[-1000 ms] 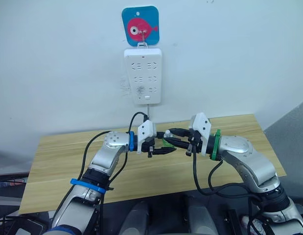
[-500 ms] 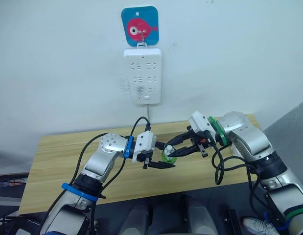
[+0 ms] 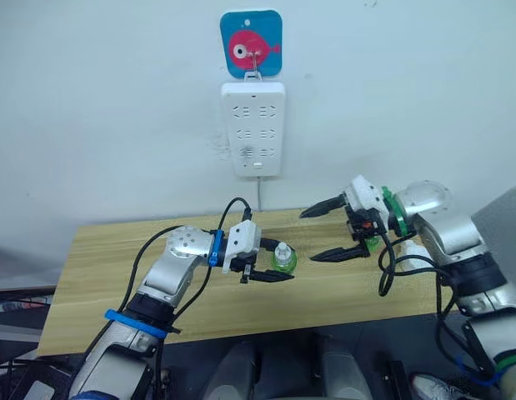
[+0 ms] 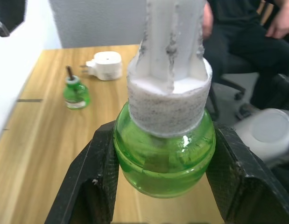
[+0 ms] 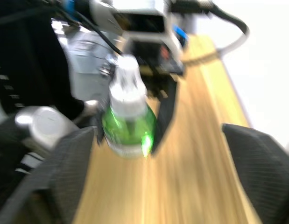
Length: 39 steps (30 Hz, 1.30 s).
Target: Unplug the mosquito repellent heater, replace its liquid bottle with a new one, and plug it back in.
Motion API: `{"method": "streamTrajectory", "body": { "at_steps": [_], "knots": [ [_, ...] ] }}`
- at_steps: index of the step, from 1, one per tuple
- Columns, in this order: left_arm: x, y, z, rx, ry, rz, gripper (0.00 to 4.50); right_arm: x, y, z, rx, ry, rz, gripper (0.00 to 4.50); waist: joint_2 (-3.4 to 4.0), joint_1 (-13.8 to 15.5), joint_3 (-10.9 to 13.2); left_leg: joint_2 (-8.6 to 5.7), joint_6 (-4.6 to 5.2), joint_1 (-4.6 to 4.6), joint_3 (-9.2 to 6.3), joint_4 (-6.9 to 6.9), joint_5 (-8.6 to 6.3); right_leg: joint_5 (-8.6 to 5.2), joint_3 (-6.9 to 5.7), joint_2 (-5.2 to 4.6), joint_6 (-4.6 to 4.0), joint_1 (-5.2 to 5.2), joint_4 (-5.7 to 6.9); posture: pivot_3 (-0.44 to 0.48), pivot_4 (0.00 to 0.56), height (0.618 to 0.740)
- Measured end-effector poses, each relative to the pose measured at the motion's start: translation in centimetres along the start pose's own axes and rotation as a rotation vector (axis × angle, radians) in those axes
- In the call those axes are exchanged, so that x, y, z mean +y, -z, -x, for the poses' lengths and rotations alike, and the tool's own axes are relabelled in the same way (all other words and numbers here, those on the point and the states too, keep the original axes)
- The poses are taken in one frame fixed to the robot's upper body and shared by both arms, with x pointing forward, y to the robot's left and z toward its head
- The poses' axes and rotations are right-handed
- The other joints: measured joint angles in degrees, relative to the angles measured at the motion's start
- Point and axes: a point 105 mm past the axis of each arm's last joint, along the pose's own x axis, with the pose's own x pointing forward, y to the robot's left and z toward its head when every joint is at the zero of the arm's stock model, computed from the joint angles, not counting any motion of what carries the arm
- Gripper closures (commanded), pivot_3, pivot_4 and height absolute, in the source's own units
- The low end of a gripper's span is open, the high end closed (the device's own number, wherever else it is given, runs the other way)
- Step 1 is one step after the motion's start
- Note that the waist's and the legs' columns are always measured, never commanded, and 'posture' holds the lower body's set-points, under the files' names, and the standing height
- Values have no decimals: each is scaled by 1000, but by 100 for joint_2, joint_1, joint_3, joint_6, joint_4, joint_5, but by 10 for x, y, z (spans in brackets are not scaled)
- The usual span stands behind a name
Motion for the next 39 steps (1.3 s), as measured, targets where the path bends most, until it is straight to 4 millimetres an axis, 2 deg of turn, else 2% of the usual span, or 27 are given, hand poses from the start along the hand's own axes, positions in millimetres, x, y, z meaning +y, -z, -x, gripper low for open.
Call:
{"method": "streamTrajectory", "body": {
  "at_steps": [4,11,18,21,30,39],
  "knots": [
    [9,-2,-1,-21,-57,12,2280,6,7,1,-15,163,-54,34,3,-19,-7,3,0,-1,8,-1,0,0,4,0,0,-11,6,46,173,740],
    [14,-3,-7,-56,-111,59,2280,22,-15,-39,-124,295,-45,34,3,-27,-41,-4,0,-1,28,23,0,0,19,-5,0,-25,49,30,163,740],
    [13,0,-6,-45,-106,68,2280,21,-26,-50,-161,332,-112,34,4,-14,-45,-8,0,-2,26,61,-2,0,20,-4,0,-19,76,33,156,740],
    [13,0,-6,-40,-106,68,2280,22,-24,-52,-152,321,-124,879,4,-15,-51,-9,1,-2,26,61,-3,0,20,-4,0,-19,75,37,159,740],
    [11,5,-5,-14,-101,86,2280,23,-27,-50,-160,297,-124,4191,4,-19,-51,-8,2,-2,26,61,-3,0,19,-3,0,-19,76,50,170,740],
    [11,4,-6,-10,-95,90,2280,18,-28,-48,-143,204,-90,4217,4,-17,-51,-8,2,-2,26,62,-3,0,19,-3,0,-19,77,67,172,740]
  ]
}}
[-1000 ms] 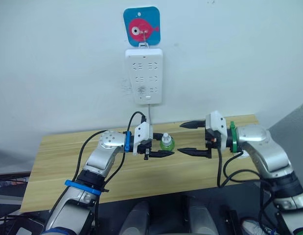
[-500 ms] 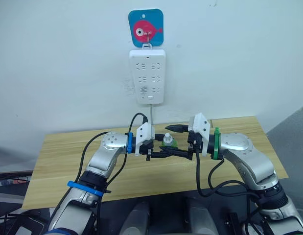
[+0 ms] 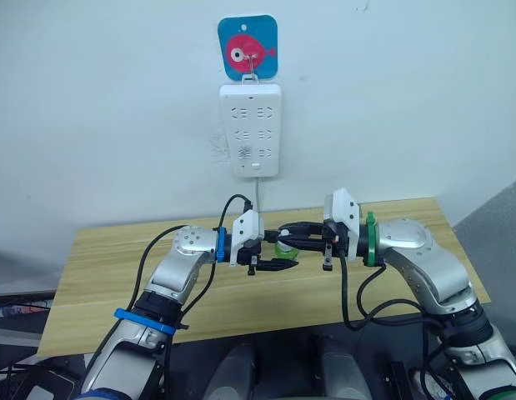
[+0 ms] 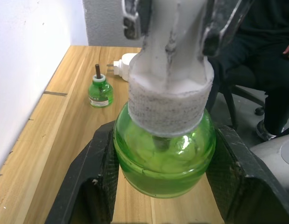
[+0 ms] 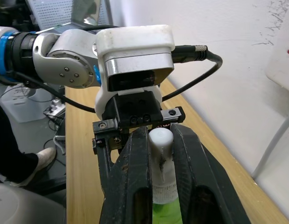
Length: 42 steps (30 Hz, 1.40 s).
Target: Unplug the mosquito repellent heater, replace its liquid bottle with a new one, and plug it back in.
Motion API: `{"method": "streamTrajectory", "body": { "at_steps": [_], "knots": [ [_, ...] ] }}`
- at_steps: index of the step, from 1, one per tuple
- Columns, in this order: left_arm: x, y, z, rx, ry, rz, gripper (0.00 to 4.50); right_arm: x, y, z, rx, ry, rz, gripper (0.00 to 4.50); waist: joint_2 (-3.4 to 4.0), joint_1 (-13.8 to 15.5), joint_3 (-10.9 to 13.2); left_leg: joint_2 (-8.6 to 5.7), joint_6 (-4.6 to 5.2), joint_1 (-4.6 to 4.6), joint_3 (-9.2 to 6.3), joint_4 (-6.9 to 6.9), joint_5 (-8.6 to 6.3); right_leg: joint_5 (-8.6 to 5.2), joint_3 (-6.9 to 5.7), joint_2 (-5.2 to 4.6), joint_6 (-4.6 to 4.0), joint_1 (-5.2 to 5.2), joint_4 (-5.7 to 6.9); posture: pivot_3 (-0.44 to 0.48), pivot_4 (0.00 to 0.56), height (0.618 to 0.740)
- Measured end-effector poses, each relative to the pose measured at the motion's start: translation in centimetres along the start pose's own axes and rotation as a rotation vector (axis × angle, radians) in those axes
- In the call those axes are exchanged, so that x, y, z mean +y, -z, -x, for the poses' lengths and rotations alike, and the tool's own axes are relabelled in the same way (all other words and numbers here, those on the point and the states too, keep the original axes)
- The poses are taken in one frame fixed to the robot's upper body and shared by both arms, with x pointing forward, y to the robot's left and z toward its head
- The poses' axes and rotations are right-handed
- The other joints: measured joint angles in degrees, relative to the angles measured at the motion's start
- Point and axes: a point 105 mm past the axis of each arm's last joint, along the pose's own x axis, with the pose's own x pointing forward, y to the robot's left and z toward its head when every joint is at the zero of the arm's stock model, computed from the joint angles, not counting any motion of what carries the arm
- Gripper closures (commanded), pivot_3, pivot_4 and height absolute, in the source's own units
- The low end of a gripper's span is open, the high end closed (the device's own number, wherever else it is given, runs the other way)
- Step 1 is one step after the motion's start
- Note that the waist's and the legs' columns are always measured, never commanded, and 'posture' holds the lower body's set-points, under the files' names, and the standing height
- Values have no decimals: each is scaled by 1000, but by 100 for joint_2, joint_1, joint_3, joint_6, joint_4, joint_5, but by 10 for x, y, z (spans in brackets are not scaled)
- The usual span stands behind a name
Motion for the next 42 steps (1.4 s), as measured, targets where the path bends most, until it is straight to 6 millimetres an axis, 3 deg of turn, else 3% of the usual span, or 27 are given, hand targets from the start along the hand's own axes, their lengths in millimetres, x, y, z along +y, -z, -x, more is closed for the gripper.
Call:
{"method": "streamTrajectory", "body": {
  "at_steps": [2,8,14,21,24,34,35,42],
  "knots": [
    [0,-1,0,-1,0,-4,2280,-3,-2,0,5,-36,7,4217,0,1,0,0,0,0,-1,0,0,0,-1,0,0,0,0,76,172,740],
    [-1,-3,0,-6,8,-14,2280,-6,-4,4,5,-86,-8,2158,0,14,0,-1,0,-2,-3,1,0,0,-2,-1,0,-1,-1,86,176,740],
    [-2,-1,1,-5,-3,-5,2280,-1,6,9,18,-57,-48,51,0,14,0,1,0,-2,-2,2,0,0,0,-2,0,-2,2,81,177,740],
    [-1,-2,-1,-10,-7,-5,2280,-2,9,3,-1,37,-57,21,0,17,0,-1,0,-3,-3,3,0,0,-1,-2,0,-1,1,62,177,740],
    [1,-3,-1,-9,-6,-10,2280,2,7,2,-8,38,-64,576,0,14,0,0,-1,-3,-3,3,0,0,-2,-1,0,-1,2,62,177,740],
    [2,2,1,12,-4,-3,2280,2,5,2,-12,44,-54,4058,0,6,0,1,0,-2,-2,3,0,0,-1,-1,0,-1,2,60,183,740],
    [2,2,1,13,-4,-2,2280,2,5,2,-12,44,-54,4242,0,7,0,1,0,-2,-4,3,0,0,-3,-1,0,-1,2,60,183,740],
    [-3,4,1,13,5,4,2280,4,6,2,-7,-1,-51,4238,0,7,0,1,0,-2,-3,3,-1,0,-2,0,0,-1,2,84,188,740]
  ]
}}
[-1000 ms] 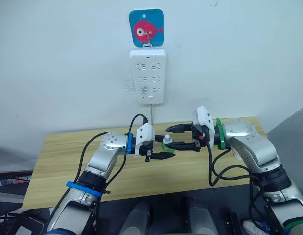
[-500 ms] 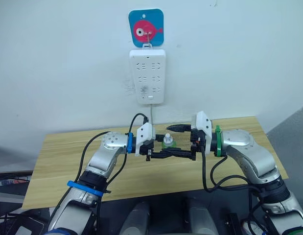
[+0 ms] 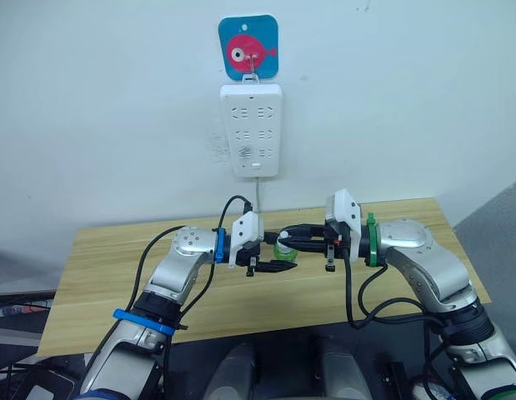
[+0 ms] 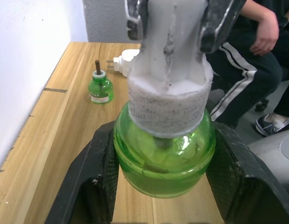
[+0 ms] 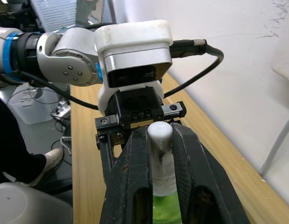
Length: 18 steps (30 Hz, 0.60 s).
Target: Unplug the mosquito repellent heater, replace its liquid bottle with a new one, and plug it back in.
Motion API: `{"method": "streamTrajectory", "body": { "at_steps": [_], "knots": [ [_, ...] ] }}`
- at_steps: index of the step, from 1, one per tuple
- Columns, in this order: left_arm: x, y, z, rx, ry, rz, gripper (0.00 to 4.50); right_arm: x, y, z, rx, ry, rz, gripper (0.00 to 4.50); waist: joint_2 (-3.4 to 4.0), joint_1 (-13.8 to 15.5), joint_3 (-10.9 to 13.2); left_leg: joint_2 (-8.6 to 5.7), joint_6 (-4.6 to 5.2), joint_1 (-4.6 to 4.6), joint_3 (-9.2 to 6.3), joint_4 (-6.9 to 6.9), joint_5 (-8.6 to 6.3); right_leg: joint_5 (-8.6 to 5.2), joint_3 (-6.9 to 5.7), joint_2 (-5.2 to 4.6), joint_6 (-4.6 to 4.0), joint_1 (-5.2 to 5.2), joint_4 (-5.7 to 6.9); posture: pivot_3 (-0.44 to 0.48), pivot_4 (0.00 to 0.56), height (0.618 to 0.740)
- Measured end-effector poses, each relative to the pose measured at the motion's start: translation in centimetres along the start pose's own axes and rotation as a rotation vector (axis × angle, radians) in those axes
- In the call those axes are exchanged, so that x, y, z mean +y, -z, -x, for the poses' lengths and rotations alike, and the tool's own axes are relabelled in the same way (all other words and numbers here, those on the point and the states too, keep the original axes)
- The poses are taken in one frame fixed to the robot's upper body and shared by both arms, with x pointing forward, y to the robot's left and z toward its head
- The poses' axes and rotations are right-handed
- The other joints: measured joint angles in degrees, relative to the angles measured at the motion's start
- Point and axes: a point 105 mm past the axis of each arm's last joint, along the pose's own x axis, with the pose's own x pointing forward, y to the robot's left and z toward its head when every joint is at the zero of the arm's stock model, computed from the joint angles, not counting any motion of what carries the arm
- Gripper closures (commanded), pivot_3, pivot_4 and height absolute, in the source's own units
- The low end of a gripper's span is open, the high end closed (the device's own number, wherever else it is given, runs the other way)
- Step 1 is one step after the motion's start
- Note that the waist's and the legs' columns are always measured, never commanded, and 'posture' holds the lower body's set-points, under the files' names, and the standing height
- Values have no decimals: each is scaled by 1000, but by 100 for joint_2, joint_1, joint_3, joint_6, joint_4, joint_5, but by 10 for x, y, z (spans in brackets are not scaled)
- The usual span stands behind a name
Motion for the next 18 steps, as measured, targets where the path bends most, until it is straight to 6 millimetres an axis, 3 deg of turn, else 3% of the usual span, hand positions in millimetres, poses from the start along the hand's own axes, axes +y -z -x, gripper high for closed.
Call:
{"method": "streamTrajectory", "body": {
  "at_steps": [1,7,13,18],
  "knots": [
    [-1,0,1,0,3,0,2280,0,-1,0,4,-16,3,4238,0,0,0,0,0,0,0,0,0,0,0,0,0,0,0,92,186,740],
    [-5,-5,1,-10,11,-22,2280,0,-7,-2,-1,-66,14,2184,0,11,0,-1,0,0,-3,0,0,0,-1,-1,0,1,-1,103,182,740],
    [-6,-5,1,-11,6,-22,2280,1,2,-2,11,-44,-20,56,0,17,0,-2,0,0,-3,0,0,0,0,-1,0,0,0,101,176,740],
    [-7,-6,1,-14,9,-27,2280,4,7,-4,27,-44,-28,56,0,13,0,0,0,0,-1,0,0,0,0,0,0,0,1,97,175,740]
  ]
}}
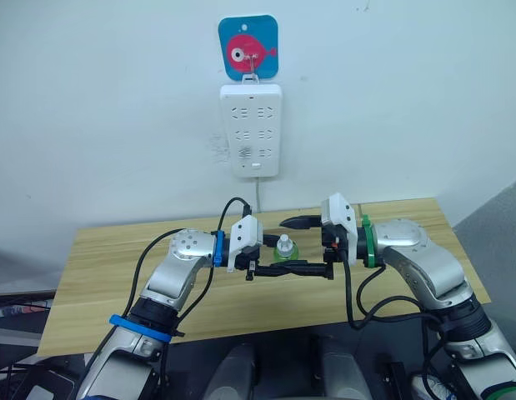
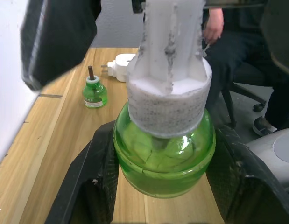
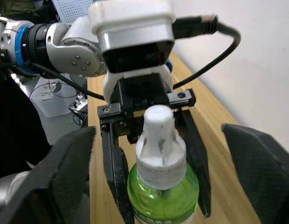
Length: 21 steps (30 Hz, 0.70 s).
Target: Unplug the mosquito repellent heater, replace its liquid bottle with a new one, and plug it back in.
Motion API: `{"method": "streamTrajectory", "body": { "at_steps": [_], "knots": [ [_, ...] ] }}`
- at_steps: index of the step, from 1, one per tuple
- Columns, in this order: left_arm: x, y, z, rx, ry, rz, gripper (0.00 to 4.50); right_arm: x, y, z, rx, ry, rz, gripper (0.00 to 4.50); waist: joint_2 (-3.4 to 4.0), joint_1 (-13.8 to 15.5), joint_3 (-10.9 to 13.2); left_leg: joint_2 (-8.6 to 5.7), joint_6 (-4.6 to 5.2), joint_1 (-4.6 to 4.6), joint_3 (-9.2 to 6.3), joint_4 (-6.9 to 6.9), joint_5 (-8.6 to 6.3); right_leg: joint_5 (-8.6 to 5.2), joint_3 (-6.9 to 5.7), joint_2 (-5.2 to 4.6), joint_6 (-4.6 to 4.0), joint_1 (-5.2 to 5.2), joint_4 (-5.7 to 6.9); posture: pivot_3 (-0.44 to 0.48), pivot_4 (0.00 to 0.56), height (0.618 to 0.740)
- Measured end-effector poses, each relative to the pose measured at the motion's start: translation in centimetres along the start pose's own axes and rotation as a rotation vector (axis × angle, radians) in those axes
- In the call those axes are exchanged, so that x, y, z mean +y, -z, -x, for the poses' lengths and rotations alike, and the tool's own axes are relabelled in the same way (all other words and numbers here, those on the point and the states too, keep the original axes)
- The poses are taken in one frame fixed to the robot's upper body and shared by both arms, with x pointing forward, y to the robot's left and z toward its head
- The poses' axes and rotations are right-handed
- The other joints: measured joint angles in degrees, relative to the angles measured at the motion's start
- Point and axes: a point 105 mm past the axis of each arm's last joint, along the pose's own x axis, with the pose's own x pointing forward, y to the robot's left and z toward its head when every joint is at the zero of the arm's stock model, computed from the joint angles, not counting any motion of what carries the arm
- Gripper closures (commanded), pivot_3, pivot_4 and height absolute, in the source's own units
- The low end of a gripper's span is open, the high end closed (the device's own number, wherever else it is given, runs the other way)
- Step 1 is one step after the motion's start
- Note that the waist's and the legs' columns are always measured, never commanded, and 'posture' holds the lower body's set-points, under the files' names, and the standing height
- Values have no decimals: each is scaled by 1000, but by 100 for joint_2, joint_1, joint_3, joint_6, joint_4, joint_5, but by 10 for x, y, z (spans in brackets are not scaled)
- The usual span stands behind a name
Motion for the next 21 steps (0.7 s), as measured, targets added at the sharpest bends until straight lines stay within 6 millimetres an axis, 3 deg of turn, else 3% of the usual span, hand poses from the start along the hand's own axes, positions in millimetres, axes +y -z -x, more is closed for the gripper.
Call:
{"method": "streamTrajectory", "body": {
  "at_steps": [1,4,12,21],
  "knots": [
    [0,0,0,0,0,-1,2280,-1,0,0,-1,6,0,56,0,0,0,-1,0,0,0,0,0,0,0,0,0,0,0,97,175,740],
    [0,0,0,-1,1,-1,2280,-1,-1,-1,-4,11,2,602,0,1,0,-1,0,0,0,0,0,0,0,-1,0,0,-1,97,175,740],
    [0,-2,0,-1,6,-6,2280,0,-1,-1,-8,7,5,3454,0,-1,0,-1,0,0,0,0,0,0,0,0,0,0,-1,85,182,740],
    [-6,-4,-1,-16,24,-11,2280,4,-3,1,-8,-57,24,3478,0,-5,1,0,0,0,0,-1,0,0,1,0,0,0,-1,101,200,740]
  ]
}}
